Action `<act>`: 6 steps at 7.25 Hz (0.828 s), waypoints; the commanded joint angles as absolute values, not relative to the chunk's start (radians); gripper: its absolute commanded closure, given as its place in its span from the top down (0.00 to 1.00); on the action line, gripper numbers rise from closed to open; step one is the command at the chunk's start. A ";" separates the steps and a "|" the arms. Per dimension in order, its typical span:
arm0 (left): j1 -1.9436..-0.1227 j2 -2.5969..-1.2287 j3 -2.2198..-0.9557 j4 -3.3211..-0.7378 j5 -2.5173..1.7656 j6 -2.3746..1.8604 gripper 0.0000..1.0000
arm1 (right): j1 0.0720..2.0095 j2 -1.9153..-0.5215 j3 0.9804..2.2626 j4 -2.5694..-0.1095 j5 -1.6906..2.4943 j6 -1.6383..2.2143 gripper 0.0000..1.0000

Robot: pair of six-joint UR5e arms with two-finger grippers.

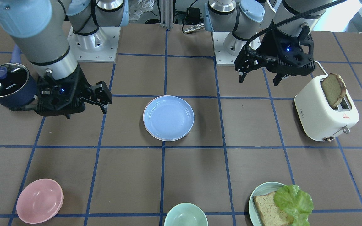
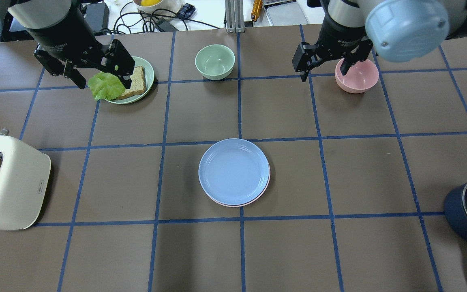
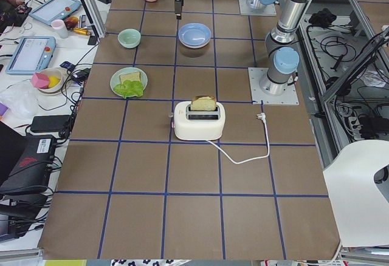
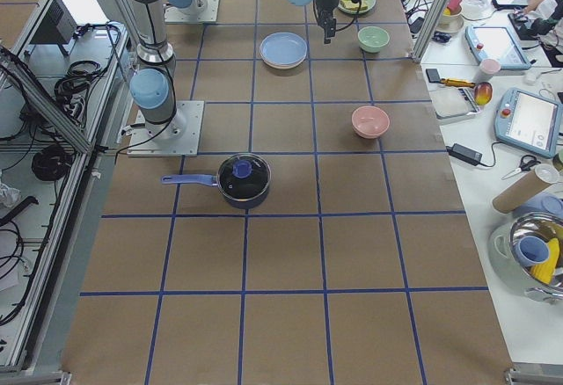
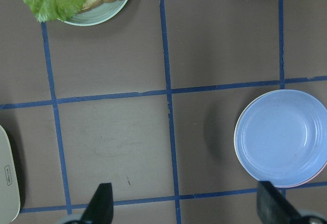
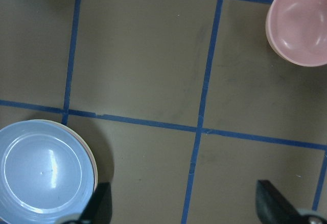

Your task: Stack three plates with pink and blue

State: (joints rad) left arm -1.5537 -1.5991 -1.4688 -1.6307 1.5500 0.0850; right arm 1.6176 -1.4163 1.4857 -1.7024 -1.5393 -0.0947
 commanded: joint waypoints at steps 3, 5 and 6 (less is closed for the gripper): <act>-1.557 -1.600 -1.470 -1.638 1.555 0.071 1.00 | 1.630 -1.482 1.403 -1.564 -1.517 0.058 1.00; -1.559 -1.600 -1.470 -1.638 1.557 0.069 1.00 | 1.634 -1.466 1.388 -1.503 -1.534 0.055 1.00; -1.559 -1.601 -1.468 -1.638 1.557 0.069 1.00 | 1.634 -1.468 1.391 -1.502 -1.534 0.055 1.00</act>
